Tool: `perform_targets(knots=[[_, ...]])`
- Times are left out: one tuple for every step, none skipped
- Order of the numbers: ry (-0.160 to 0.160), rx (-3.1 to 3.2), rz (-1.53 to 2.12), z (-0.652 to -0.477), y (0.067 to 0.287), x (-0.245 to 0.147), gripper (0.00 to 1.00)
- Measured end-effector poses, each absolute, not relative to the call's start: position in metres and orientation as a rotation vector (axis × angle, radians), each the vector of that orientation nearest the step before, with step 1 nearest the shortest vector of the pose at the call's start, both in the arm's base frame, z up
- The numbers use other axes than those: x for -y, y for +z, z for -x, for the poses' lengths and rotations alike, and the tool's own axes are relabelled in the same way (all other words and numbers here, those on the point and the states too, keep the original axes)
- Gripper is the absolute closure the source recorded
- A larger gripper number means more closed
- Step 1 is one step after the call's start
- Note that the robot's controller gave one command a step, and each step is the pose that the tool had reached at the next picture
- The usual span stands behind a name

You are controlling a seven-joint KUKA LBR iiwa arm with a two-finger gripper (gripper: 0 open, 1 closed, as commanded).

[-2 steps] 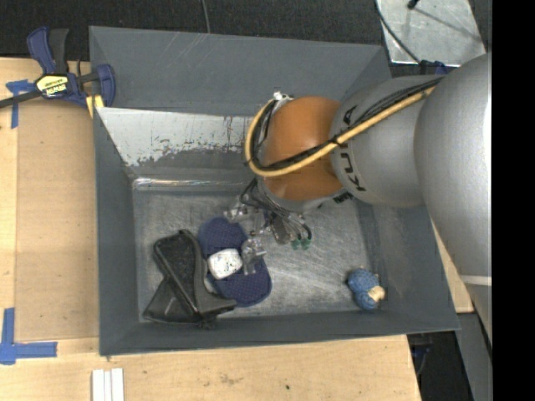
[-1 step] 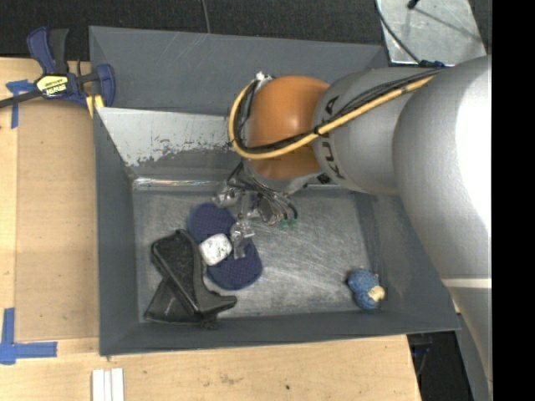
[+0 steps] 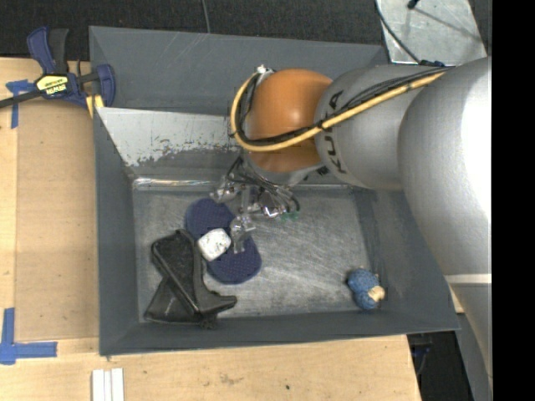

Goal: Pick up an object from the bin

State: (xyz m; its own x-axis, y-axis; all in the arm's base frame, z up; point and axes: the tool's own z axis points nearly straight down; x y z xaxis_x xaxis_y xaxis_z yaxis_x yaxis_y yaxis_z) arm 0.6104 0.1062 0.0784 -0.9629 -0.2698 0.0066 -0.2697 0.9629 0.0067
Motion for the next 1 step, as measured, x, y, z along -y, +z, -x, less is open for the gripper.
perform_targets(knots=[[-0.001, 3.095, -0.611, -0.5734, 0.2895, -0.1158, 1.00]])
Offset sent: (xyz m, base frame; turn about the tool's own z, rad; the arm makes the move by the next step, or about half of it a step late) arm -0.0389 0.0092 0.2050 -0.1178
